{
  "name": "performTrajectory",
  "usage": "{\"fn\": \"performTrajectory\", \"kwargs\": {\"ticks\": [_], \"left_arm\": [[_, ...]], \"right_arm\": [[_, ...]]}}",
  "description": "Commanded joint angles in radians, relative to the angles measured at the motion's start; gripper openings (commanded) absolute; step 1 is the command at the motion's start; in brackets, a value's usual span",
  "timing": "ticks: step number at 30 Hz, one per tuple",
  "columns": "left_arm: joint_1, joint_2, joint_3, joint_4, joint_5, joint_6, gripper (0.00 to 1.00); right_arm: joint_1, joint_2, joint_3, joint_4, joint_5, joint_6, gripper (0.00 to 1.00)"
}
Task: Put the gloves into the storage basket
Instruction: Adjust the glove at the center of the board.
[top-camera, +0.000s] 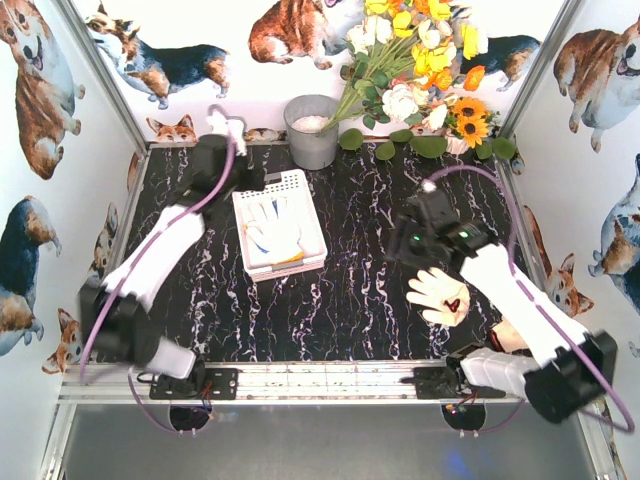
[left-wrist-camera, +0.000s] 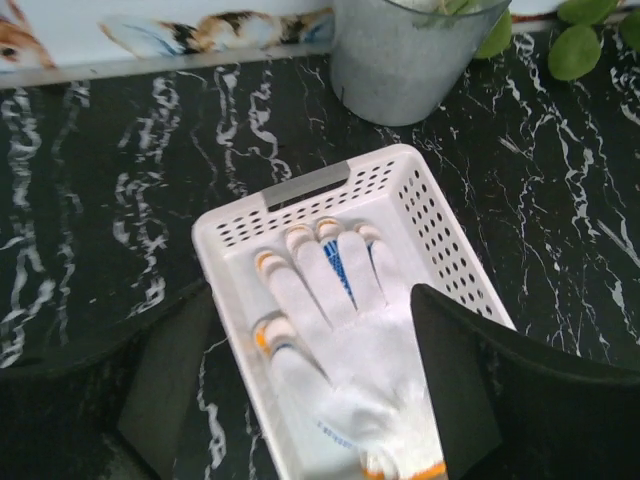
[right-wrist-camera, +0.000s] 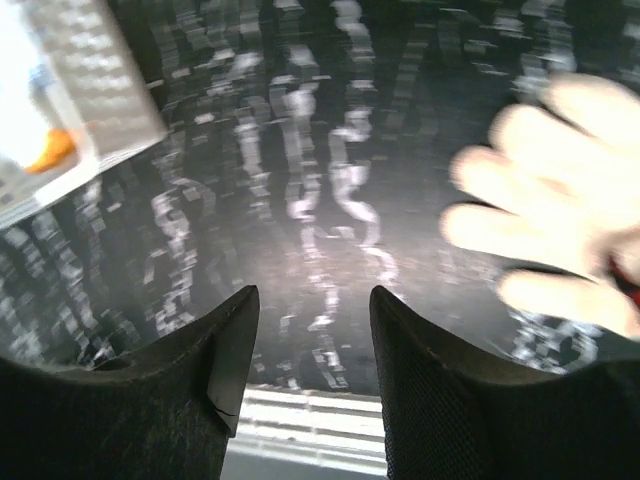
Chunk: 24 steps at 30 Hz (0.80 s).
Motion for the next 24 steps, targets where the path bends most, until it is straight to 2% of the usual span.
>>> {"fn": "performTrajectory", "kwargs": {"ticks": [1,6,12,19,24], "left_arm": [[0.004,-0.19,-0.143,-0.106,-0.073,-0.027,0.78],[0.016,-0.357,-0.292,-0.224,-0.172,-0.012,0.92],[0.04,-0.485,-0.411,-0.261,-0.253,-0.05,1.0],[0.042,-0.506,-0.457,-0.235,-0.288,-0.067,1.0],[0.042,-0.497,-0.477,-0.226,-0.293,-0.058,1.0]], "right_arm": [[-0.113,-0.099,-0.084,-0.151,0.195,0.0,0.51],[-0.185,-0.112,-0.17,-0.138,0.269,-0.014,0.53],[-0.188,0.028,-0.198,-0.13,0.284,-0.003,0.54],[-0.221,0.083,-0.283,0.019,0.196,0.026,0.55],[-0.244,0.128,-0.324,0.093,0.155,0.051,0.52]]}}
